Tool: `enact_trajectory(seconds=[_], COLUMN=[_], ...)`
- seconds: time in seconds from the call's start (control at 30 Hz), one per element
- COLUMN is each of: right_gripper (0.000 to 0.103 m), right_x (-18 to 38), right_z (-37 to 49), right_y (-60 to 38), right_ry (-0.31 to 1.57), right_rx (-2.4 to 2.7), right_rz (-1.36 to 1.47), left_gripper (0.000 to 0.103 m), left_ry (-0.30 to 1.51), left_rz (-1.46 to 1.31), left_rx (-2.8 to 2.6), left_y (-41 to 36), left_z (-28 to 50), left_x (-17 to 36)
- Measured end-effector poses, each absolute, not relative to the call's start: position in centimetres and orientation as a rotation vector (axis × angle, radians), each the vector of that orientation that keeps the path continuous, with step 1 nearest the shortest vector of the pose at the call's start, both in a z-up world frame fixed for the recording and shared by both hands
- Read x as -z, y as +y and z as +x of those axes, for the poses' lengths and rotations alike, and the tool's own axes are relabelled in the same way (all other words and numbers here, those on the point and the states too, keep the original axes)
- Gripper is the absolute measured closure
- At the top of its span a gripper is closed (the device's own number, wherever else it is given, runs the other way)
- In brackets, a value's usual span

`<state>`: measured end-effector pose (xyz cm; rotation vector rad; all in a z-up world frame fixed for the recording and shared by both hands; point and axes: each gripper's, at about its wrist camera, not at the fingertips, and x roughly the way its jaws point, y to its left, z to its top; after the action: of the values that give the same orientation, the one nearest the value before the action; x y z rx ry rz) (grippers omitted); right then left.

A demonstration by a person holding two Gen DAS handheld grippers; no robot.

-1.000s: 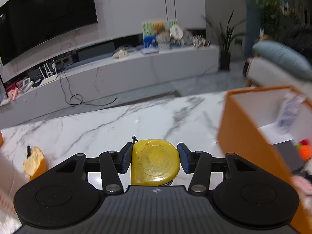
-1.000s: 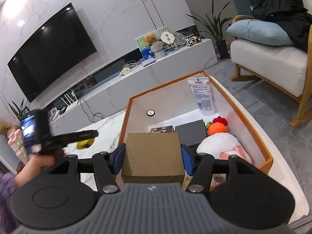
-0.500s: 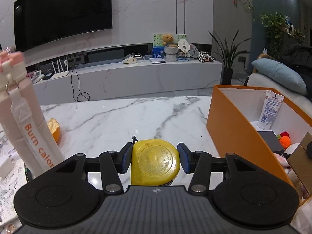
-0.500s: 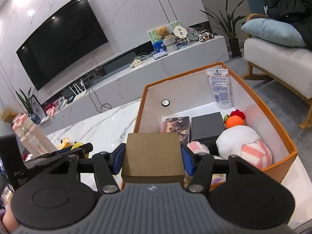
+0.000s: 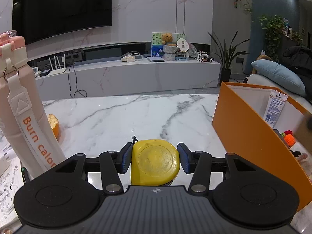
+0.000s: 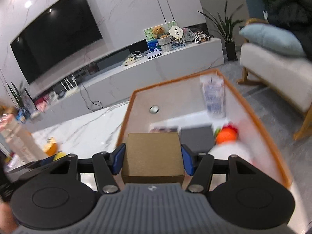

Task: Organize objects
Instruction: 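Lower the brown box into the orange box and open the right gripper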

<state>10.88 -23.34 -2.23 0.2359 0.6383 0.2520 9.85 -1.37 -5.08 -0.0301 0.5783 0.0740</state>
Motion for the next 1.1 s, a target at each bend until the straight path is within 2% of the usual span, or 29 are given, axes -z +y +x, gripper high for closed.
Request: enact_trajectory(seconds=[0.2,0.4,0.63,0.93,1.03,1.1], right_gripper=[0.042,0.042,0.042,0.042,0.035,0.026], right_x=[3.2,4.9,6.0,8.6,8.5,7.9], right_z=[20.6,27.4,30.4,31.8,31.4,30.9], right_y=[-23.6,-20.4,-17.2,-16.7,-16.8,-17.0], right_ry=[0.722,0.775,0.771,0.838,0.825,0.808], right_rx=[-0.227,-0.224,-0.257,-0.222,-0.218,-0.194], right_rz=[0.270,0.137,-0.025,-0.059,-0.057,-0.074], left_gripper=[0.046,0.046,0.046,0.046,0.046,0.046], left_ry=[0.578,0.578,0.578,0.570,0.568,0.563], left_rz=[-0.036,-0.045,-0.049,-0.052,-0.055,-0.059], left_rx=[-0.058,-0.056,-0.055,-0.040,-0.040,-0.041], left_y=[-1.4,-1.1,-0.7,-0.7,-0.7,-0.7], left_z=[9.7,9.5,9.6,9.4,9.4,9.2], left_x=[5.1,5.0,4.8,4.4,4.3,4.2])
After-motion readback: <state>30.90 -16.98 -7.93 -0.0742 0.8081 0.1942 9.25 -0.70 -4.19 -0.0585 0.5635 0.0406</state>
